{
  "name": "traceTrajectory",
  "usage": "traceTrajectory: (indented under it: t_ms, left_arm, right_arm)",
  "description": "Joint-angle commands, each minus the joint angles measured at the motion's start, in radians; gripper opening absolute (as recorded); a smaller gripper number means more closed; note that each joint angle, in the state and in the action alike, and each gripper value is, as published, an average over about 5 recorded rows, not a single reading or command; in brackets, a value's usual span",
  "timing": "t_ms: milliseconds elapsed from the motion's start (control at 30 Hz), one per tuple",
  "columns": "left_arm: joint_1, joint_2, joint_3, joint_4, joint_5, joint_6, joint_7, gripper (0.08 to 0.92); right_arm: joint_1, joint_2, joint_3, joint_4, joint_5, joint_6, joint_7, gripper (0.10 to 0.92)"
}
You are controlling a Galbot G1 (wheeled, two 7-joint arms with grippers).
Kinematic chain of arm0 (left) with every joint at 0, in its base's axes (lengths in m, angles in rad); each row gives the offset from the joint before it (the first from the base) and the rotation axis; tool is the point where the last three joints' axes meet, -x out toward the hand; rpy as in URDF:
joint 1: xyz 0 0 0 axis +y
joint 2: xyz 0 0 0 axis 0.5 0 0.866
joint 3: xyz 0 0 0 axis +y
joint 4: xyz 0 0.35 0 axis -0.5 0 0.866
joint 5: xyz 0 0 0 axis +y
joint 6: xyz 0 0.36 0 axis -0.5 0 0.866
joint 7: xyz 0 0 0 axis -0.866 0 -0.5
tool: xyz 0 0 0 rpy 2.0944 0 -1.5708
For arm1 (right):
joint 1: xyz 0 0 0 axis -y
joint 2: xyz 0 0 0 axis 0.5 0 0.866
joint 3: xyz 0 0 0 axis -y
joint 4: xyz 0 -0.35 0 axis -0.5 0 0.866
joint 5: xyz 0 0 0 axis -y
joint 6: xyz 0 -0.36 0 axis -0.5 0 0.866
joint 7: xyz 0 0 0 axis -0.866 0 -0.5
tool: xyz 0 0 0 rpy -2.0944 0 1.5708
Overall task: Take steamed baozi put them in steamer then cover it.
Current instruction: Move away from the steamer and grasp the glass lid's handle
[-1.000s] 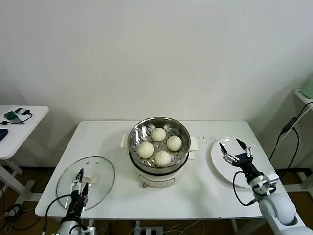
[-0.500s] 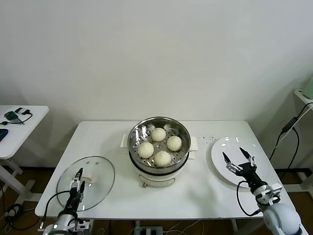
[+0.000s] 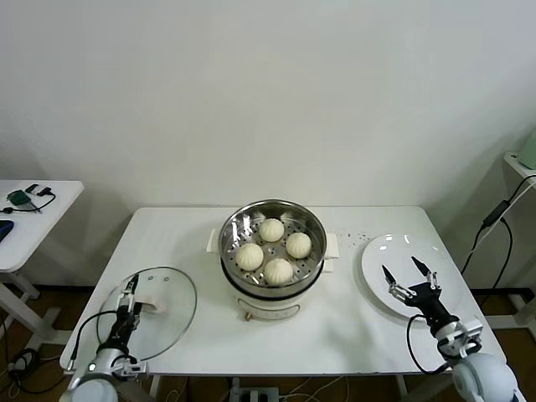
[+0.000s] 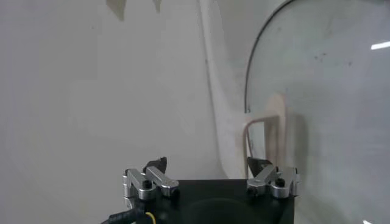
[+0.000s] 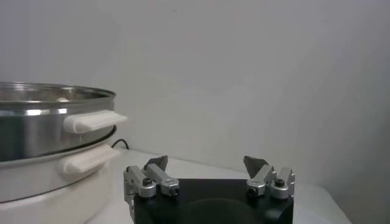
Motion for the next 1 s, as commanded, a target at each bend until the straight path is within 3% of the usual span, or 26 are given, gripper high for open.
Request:
traceTrajectory:
  t_ms: [33,333,700,1000]
  left_arm:
    - [-0.061,0.018,0.006,0.063,-0.017,-0.032,-0.02,0.823]
    - [-0.063,0.016,0.015,0.082,-0.017,-0.089,-0.012,0.796]
    - [-0.042,0.025,0.016,0.052,-0.033,-0.105,-0.001,0.507]
    - [0.035,0.055,0.02,-0.103,-0.116,-0.032,-0.005,0.214]
  right_arm:
    - [-0.006,0.008,0.006,-0.004,-0.033,0.005,-0.003,0.823]
    - [-0.002,0.022,0.005,-0.016,-0.055,0.012,-0.011,0.823]
    - [0.01,0.036,0.003,-0.028,-0.085,0.02,-0.018,0.823]
    - [0.018,0.033,0.003,-0.04,-0.091,0.021,-0.016,0.823]
